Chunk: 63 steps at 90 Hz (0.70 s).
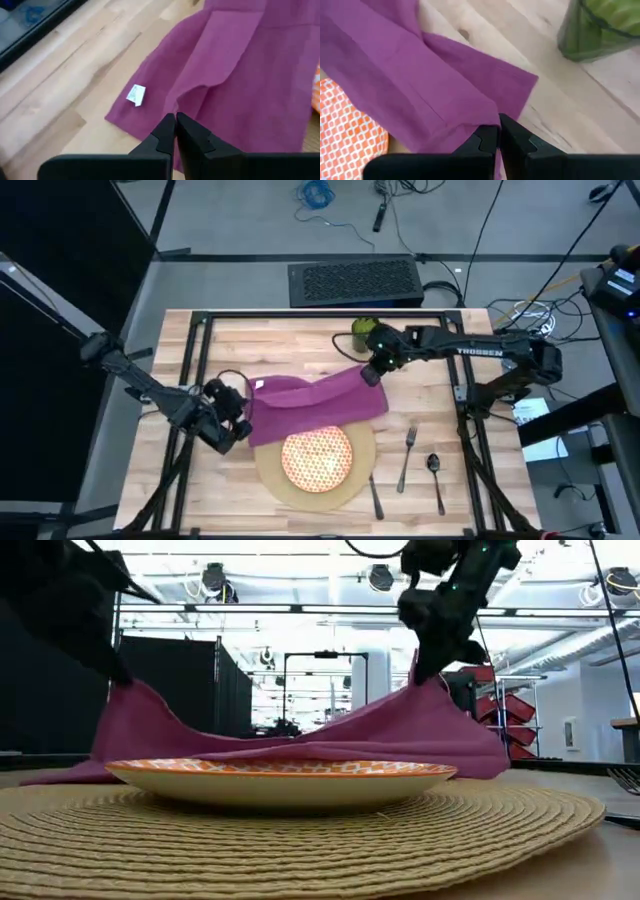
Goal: Set table place
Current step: Fold the purple table napkin
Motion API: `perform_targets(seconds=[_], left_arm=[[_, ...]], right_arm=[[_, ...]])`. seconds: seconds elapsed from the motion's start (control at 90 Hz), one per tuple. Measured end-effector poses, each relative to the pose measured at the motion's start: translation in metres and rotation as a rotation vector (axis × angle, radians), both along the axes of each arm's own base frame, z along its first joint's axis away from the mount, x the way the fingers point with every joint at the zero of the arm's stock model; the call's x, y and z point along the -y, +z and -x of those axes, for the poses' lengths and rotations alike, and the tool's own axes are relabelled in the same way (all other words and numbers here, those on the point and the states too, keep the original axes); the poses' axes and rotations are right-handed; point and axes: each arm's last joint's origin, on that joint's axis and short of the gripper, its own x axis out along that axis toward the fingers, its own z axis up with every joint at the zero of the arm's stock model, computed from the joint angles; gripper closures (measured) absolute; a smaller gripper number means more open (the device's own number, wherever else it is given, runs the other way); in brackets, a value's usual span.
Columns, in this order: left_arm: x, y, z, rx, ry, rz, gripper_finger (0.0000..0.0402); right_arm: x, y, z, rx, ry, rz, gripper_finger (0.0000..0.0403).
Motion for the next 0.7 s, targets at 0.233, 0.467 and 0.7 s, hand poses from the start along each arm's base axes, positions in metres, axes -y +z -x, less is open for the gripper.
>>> perform_targets(seconds=[0.233,0.467,0.7], left_arm=[[-0.012,0.0,-0.005,-0.047,0.022,-0.017,0.0399],[-0.014,0.0,-0.009,-0.096,-0.053,-0.025,0.034],[-0.015,0.001,-0.01,-0.093,-0.058,-0.044,0.0255]], right_arm=[[0.008,-0.009,0.0,-0.043,0.075,-0.038,0.036],[0.01,-0.01,0.0,-0.044,0.097,-0.024,0.0246],[0.022,-0.009,0.002,-0.027,0.071,-0.006,0.0166]])
